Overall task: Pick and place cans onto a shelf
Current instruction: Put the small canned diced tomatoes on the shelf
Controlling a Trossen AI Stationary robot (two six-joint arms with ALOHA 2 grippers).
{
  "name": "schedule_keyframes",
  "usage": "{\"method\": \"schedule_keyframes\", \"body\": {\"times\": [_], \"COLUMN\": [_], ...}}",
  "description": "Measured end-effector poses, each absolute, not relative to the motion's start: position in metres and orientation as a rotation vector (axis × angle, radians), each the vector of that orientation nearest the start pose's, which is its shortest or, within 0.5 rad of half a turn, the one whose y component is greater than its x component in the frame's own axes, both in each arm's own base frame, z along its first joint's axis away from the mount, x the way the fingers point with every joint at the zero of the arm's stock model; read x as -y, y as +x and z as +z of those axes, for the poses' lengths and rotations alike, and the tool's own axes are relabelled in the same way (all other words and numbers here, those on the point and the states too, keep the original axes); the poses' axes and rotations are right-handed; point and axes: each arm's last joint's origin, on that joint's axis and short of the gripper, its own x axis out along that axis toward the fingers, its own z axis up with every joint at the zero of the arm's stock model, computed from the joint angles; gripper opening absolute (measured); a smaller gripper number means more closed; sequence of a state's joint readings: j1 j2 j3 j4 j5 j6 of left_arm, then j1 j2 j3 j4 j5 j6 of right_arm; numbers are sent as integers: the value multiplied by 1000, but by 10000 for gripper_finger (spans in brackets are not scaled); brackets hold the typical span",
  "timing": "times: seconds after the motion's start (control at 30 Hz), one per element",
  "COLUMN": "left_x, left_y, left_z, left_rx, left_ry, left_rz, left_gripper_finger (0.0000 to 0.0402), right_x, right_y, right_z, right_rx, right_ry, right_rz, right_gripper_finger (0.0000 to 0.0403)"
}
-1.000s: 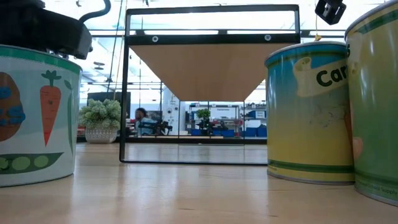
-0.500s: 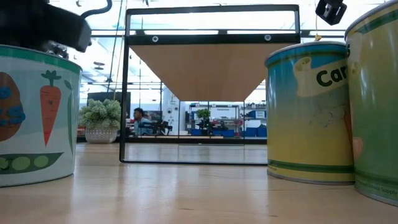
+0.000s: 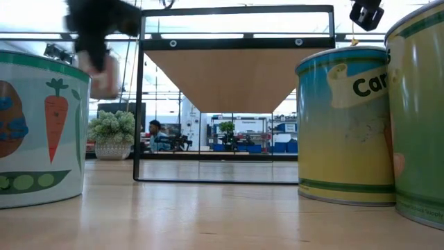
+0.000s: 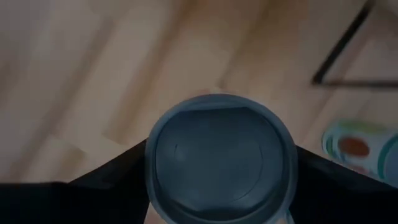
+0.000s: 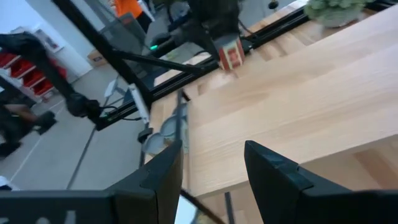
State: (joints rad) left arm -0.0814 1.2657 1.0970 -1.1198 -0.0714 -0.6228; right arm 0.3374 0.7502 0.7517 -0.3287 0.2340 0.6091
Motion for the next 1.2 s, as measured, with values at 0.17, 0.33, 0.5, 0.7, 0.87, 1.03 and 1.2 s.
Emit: {"method": "schedule_keyframes", "body": {"times": [0.17, 0.33, 0.5, 0.7, 0.87, 1.03, 1.2], "left_x": [-26, -63, -95, -130, -147, -148, -152], "left_y": [240, 265, 297, 341, 378, 410, 431], "left_z": [311, 332, 346, 351, 343, 337, 327], "left_rx": [-1145, -1110, -1095, -1087, -1076, -1020, -940], "left_ry": [-387, -304, -185, -75, -57, -30, -8], "left_rz": [427, 429, 395, 355, 331, 319, 330], "left_gripper_finger": [291, 291, 292, 292, 292, 292, 292], "right_x": [-37, -24, -8, 9, 15, 15, 15], "right_y": [158, 160, 162, 162, 161, 162, 162], "right_z": [311, 310, 310, 310, 310, 310, 311], "right_rx": [-341, -329, -308, -288, -286, -287, -285], "right_ry": [504, 471, 459, 478, 481, 479, 473], "right_rz": [-53, -124, -219, -311, -332, -326, -324], "right_gripper_finger": [179, 179, 179, 179, 179, 179, 179]}}
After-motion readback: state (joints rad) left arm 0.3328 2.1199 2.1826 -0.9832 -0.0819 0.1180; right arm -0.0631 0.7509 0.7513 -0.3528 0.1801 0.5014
